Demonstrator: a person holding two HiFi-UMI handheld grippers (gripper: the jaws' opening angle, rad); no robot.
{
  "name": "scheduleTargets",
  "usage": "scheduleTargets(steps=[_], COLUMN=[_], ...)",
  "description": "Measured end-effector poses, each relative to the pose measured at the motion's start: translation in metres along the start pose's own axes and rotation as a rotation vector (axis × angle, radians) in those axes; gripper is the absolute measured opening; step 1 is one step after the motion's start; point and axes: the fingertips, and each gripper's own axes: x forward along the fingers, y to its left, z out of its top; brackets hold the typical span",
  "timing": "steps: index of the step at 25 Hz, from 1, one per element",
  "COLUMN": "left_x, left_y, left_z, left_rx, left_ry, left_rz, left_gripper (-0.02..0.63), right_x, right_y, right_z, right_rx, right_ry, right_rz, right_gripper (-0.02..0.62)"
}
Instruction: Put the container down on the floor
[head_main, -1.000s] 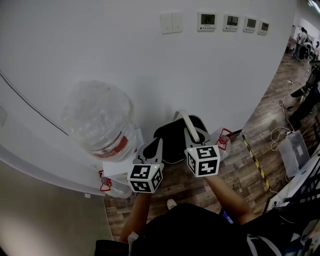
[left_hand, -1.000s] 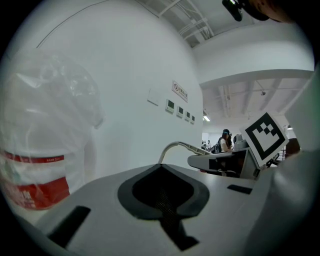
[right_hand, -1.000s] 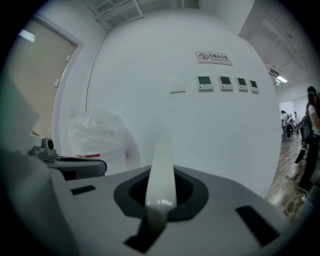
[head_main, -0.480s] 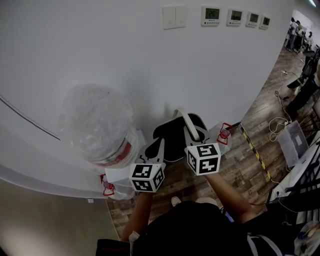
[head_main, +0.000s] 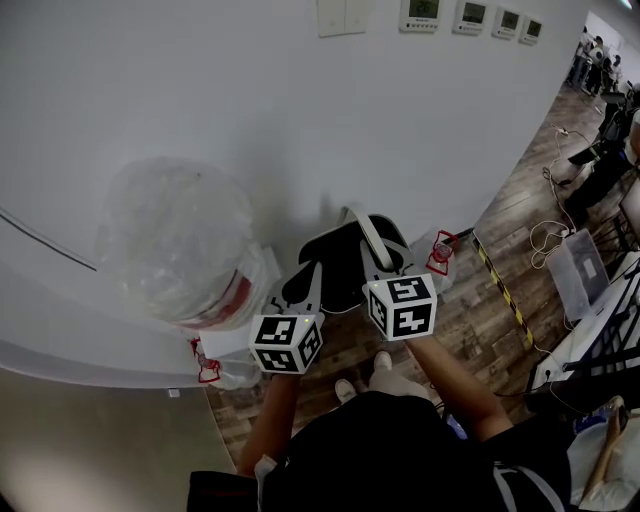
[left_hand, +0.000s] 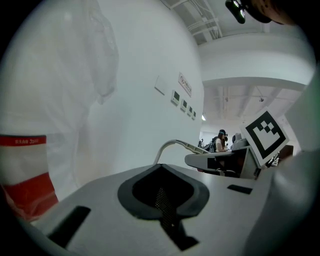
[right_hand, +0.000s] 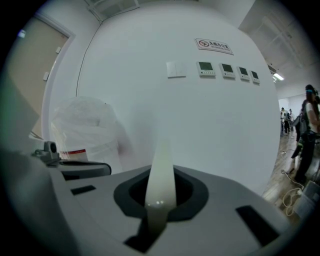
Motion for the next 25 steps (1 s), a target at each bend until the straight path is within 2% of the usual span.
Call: scheduleTargets(steps=[10,25], left_x=[0.027,0.057], left_y=[0.011,0.005], left_z=[-0.011,-0.064], left_rx=[-0.031,-0.109], left_ry=[0.025,0.084], left_rz=[0.015,0.012], left_gripper=[0.017,0.017], right_x=[0.023,0.034], right_y=[-0.015,-0.038], right_z=[-0.009,-0.063], right_rx=[0.01,0.01], right_ry=[0.041,0.165], right_rz=[0.005,0.003], right_gripper=[0.032,0.032])
